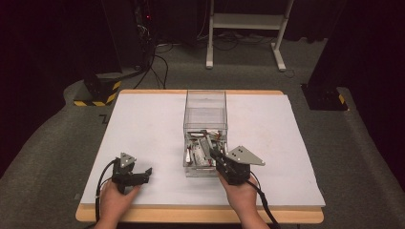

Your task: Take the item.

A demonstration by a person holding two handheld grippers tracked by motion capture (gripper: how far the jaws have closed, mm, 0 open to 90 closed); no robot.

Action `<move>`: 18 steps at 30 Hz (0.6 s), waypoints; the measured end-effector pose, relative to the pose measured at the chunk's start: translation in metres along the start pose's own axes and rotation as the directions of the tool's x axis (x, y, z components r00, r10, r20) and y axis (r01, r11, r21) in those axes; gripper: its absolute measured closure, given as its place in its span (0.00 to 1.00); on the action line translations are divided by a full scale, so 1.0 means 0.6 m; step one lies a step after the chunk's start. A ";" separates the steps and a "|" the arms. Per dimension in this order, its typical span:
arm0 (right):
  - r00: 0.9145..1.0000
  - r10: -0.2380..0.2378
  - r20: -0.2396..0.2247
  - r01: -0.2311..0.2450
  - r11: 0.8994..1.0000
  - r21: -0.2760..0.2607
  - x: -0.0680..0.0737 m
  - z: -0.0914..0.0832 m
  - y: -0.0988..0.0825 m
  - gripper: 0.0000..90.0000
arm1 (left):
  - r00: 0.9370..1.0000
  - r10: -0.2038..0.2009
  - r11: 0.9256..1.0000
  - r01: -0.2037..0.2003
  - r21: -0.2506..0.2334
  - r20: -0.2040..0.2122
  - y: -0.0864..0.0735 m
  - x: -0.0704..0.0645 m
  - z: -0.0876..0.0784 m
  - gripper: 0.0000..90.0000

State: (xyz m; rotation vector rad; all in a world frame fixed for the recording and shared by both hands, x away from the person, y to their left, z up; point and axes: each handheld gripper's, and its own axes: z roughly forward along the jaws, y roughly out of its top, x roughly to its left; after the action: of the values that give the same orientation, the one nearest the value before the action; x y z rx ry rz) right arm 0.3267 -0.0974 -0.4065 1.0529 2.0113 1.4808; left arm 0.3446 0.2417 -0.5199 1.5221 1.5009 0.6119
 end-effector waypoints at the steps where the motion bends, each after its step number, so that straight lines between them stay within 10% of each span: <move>1: 1.000 0.000 0.000 0.000 1.000 0.000 0.000 0.000 0.000 0.98 | 1.000 0.000 1.000 0.000 0.000 0.000 0.000 0.000 0.000 0.14; 18: 1.000 -0.001 0.021 0.002 0.999 -0.043 -0.010 -0.019 0.010 0.98 | 1.000 -0.001 1.000 0.001 -0.001 0.000 0.000 0.000 0.000 0.14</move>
State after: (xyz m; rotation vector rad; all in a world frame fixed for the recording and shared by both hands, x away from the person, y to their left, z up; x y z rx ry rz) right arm 0.3243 -0.1085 -0.3976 1.0450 1.9567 1.4986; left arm 0.3446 0.2416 -0.5200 1.5204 1.5012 0.6119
